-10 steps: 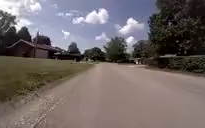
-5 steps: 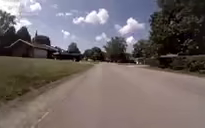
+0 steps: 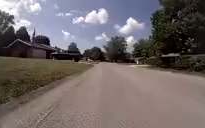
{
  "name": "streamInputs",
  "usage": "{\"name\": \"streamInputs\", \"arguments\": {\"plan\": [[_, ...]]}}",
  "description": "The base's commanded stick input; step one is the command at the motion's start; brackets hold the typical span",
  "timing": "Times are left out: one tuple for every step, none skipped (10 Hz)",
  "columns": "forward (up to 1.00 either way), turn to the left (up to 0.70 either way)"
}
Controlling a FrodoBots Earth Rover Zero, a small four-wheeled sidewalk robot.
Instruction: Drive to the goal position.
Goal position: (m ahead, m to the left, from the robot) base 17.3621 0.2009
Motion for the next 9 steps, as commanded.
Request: {"name": "streamInputs", "arguments": {"plan": [[1.0, 0.03], [1.0, 0.02], [1.0, 0.03], [1.0, 0.03], [1.0, 0.03], [1.0, 0.03], [1.0, 0.0], [1.0, 0.0], [1.0, 0.0]]}}
